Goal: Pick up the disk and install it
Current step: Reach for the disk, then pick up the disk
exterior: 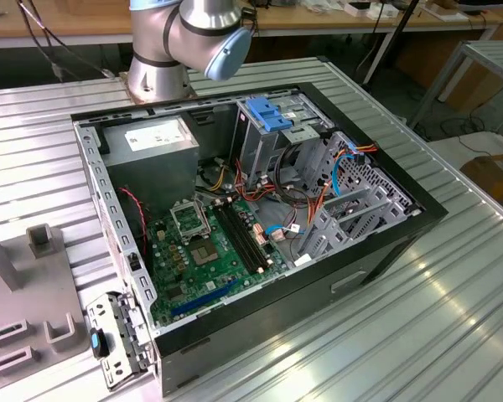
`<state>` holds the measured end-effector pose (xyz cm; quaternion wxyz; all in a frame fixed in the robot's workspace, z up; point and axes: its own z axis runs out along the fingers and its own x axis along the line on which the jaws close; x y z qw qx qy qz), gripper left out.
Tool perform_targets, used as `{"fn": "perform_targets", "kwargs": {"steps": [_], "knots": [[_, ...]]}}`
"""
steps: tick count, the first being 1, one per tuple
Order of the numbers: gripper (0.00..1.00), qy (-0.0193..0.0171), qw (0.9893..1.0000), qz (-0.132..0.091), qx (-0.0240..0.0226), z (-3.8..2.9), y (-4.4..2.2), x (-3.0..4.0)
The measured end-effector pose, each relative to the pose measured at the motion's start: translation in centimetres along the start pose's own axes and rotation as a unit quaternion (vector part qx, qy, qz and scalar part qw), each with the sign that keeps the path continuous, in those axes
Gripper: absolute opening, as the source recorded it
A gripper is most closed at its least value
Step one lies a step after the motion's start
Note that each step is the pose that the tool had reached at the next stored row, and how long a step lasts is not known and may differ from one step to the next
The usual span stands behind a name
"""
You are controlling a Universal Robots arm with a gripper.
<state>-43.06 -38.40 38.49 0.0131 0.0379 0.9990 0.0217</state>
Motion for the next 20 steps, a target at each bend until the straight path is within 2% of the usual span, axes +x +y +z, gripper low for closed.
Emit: {"fn": "perform_targets", "kwargs": {"steps": [2, 3, 5, 6, 13, 14, 15, 18, 20], "knots": [[0.11, 0.0000, 1.0000, 0.000, 0.0000, 0.01, -0.01, 1.05], [0.11, 0.0001, 1.0000, 0.000, 0.0001, 0.02, -0.04, 1.99], [0.11, 0.0000, 1.0000, 0.000, 0.0000, 0.04, -0.09, 2.95], [0.11, 0.0000, 1.0000, 0.000, 0.0000, 0.04, -0.15, 3.94], [0.11, 0.0001, 1.0000, 0.000, 0.0000, 0.03, -0.15, 3.97], [0.11, 0.0004, 1.0000, -0.008, -0.0002, 0.03, -0.15, 3.97], [0.11, 0.0017, 0.9993, -0.036, -0.0009, 0.04, -0.15, 3.98], [0.11, 0.0030, 0.9977, -0.067, -0.0016, 0.04, -0.15, 3.97], [0.11, 0.0050, 0.9937, -0.112, -0.0027, 0.06, -0.15, 3.97]]}}
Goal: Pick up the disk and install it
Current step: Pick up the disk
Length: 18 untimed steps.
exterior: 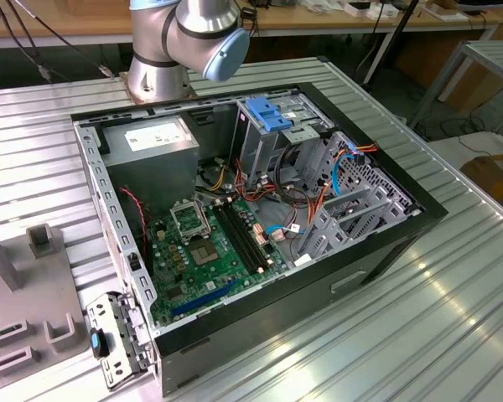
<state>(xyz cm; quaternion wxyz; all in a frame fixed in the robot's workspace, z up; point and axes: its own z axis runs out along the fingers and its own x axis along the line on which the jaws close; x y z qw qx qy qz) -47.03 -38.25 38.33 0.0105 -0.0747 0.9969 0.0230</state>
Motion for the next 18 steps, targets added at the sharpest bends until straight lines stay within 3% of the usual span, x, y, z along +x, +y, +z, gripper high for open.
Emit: {"fn": "perform_targets", "kwargs": {"steps": [2, 5, 6, 7, 9, 10, 11, 13, 14, 15, 17, 18], "knots": [[0.11, 0.0021, 0.9988, -0.048, -0.0012, 0.02, 0.00, 0.00], [0.11, 0.0038, 0.9963, -0.085, -0.0021, 0.04, 0.00, 0.00], [0.11, 0.0047, 0.9943, -0.106, -0.0025, 0.05, 0.00, 0.00], [0.11, 0.0057, 0.9916, -0.129, -0.0030, 0.07, 0.00, 0.00], [0.11, 0.0067, 0.9886, -0.150, -0.0034, 0.08, 0.00, 0.00], [0.11, 0.0073, 0.9864, -0.164, -0.0037, 0.09, -0.01, 0.00], [0.11, 0.0081, 0.9833, -0.182, -0.0040, 0.10, -0.01, 0.00], [0.11, 0.0089, 0.9802, -0.198, -0.0043, 0.10, -0.01, 0.00], [0.11, 0.0098, 0.9758, -0.218, -0.0048, 0.11, -0.01, 0.00], [0.11, 0.0104, 0.9726, -0.232, -0.0051, 0.12, -0.01, 0.00], [0.11, 0.0121, 0.9626, -0.271, -0.0059, 0.14, -0.01, 0.00], [0.11, 0.0125, 0.9605, -0.278, -0.0060, 0.14, -0.01, 0.00]]}}
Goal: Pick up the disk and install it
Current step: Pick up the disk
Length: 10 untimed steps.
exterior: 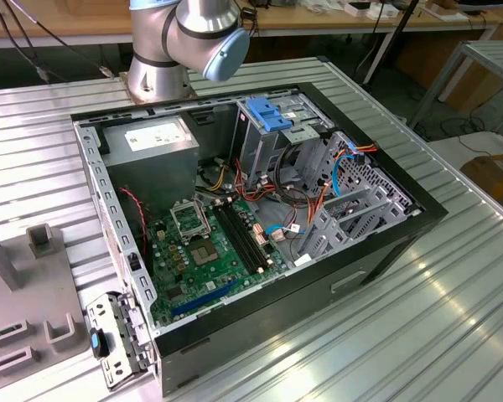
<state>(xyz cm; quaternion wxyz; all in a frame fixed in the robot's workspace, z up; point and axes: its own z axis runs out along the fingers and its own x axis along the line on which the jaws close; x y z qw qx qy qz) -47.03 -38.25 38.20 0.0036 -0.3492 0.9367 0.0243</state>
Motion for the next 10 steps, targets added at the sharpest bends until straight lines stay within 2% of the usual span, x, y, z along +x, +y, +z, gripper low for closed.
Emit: {"fn": "perform_targets", "kwargs": {"steps": [2, 3, 7, 9, 10], "knots": [[0.11, 0.0012, 0.9996, -0.027, -0.0006, 0.01, 0.00, 0.00], [0.11, 0.0019, 0.9991, -0.043, -0.0010, 0.01, 0.00, 0.00], [0.11, 0.0036, 0.9966, -0.082, -0.0018, 0.02, 0.00, 0.00], [0.11, 0.0046, 0.9946, -0.104, -0.0023, 0.02, 0.00, 0.00], [0.11, 0.0055, 0.9923, -0.124, -0.0028, 0.03, 0.00, 0.00]]}}
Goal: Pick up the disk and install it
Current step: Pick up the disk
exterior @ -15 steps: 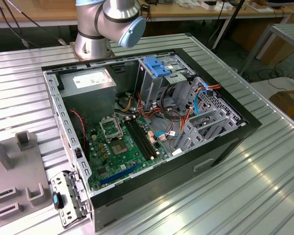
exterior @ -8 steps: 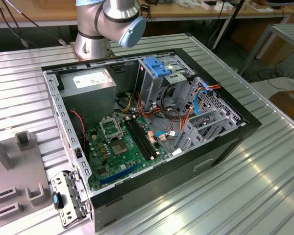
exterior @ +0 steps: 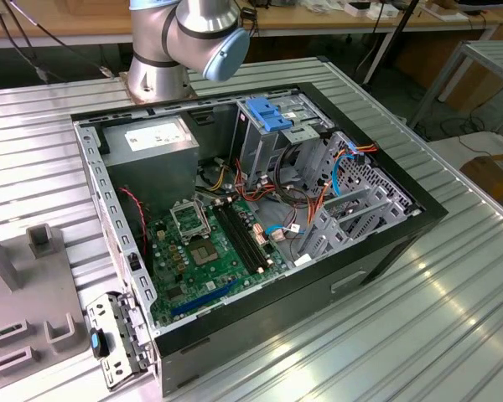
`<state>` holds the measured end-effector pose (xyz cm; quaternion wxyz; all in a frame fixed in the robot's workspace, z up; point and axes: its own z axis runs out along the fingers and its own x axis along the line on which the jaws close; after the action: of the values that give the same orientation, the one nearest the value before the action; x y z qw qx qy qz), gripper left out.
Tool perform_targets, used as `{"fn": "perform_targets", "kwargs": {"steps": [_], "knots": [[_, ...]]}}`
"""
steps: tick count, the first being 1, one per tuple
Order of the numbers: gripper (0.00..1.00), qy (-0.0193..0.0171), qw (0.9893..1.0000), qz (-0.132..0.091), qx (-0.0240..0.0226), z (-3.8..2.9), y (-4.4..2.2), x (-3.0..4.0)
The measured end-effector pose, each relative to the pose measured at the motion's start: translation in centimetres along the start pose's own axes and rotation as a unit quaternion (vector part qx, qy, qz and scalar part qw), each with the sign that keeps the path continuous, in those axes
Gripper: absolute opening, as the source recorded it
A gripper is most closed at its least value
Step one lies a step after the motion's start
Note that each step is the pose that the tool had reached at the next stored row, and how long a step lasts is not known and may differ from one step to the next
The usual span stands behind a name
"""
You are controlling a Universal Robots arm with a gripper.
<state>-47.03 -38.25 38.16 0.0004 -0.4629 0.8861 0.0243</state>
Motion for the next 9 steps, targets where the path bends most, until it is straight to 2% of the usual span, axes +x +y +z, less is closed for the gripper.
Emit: {"fn": "perform_targets", "kwargs": {"steps": [1, 4, 6, 8, 9], "knots": [[0.11, 0.0008, 0.9999, -0.016, -0.0003, 0.01, 0.00, 0.00], [0.11, 0.0023, 0.9990, -0.045, 0.0002, 0.05, -0.01, -0.02], [0.11, 0.0022, 0.9984, -0.056, 0.0031, 0.11, -0.02, -0.05], [0.11, 0.0029, 0.9975, -0.070, 0.0050, 0.21, -0.04, -0.07], [0.11, 0.0040, 0.9968, -0.080, 0.0075, 0.33, -0.12, -0.15]]}}
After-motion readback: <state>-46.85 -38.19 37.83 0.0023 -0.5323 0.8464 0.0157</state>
